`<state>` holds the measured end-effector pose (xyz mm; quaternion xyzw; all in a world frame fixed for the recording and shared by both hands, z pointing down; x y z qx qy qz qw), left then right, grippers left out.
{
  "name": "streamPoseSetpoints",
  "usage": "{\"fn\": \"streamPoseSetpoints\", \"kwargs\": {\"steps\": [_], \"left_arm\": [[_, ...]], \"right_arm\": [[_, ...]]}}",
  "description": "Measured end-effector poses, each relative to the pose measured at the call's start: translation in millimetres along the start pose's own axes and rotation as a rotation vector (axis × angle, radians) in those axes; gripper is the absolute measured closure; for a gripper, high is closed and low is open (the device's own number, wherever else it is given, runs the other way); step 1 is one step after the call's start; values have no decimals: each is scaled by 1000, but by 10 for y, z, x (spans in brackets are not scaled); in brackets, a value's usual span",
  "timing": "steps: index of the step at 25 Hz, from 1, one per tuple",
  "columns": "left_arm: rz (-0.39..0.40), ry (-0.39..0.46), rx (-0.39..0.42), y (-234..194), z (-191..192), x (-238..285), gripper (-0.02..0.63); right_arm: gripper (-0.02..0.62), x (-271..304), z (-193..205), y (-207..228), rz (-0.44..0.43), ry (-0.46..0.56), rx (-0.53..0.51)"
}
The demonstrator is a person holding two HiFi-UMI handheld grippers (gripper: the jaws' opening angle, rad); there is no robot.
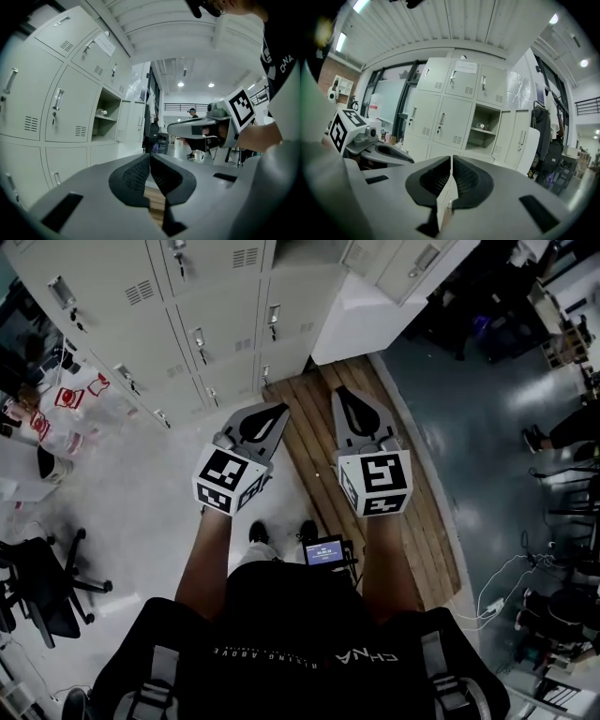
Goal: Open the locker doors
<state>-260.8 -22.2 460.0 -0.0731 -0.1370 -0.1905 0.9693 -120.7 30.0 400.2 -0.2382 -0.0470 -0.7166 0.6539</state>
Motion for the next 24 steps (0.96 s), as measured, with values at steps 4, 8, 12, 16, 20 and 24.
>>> {"fn": "streamPoseSetpoints", "kwargs": {"steps": [4,8,12,16,20,24], "left_arm": [[-30,33,-22,161,-80,147,584],[-47,45,6,483,-181,408,584],[-81,45,48,771,-348,641,584],[-109,27,80,956,-470,825,584],[-117,1,103,1084,-517,955,584],[-119,1,98,1190,-560,1044,584]], "right_arm": [[558,-196,127,182,0,-13,-38],[558,-399,284,584,8,13,-10],[557,-548,386,939,7,42,8],[558,-609,457,1205,-14,77,38],[558,-618,516,1366,-33,108,63],[558,-651,561,1450,-52,127,69]]}}
Point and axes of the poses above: the fingertips, and each gripper's own axes: x forward along the fingers, y to its right, z out of its underside, the point moved 7 cm from there along -x, backward along the fingers, and after that the axes turned 11 degrees about -y, right-handed, at the moved point
